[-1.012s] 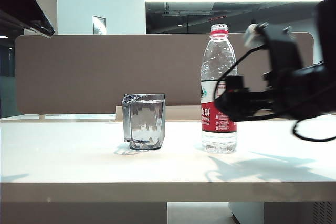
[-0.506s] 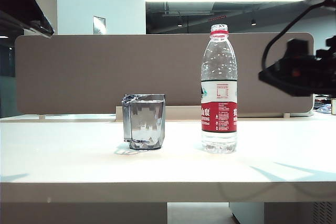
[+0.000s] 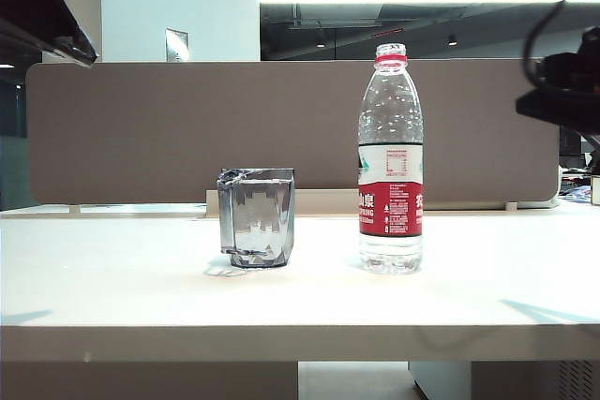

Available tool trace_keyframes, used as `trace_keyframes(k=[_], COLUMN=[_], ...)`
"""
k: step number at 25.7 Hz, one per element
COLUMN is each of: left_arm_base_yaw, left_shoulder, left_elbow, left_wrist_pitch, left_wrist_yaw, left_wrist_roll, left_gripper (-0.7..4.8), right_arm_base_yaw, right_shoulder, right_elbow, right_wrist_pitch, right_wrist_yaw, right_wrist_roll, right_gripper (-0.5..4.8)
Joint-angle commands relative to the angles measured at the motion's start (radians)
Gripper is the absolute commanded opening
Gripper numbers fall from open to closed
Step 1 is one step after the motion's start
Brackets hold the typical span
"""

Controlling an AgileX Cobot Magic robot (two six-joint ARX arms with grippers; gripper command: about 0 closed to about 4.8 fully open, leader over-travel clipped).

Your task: Pick up the mineral water bottle on the table and pour water into the mug until it's full.

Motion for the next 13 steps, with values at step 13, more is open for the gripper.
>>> trace_keyframes(k=[13], left_arm_base_yaw=[0.001], left_shoulder=[-0.002], left_elbow=[0.002], left_wrist_pitch=[0.01], left_wrist_yaw=[0.0], left_wrist_roll=[0.0], left_gripper=[-0.02], right_arm_base_yaw=[-0.122], right_shoulder=[-0.574], right_elbow=[-0.005], right_wrist_pitch=[-0.855], right_wrist_yaw=[-0.046], right_wrist_roll=[0.021], right_gripper=[-0.06])
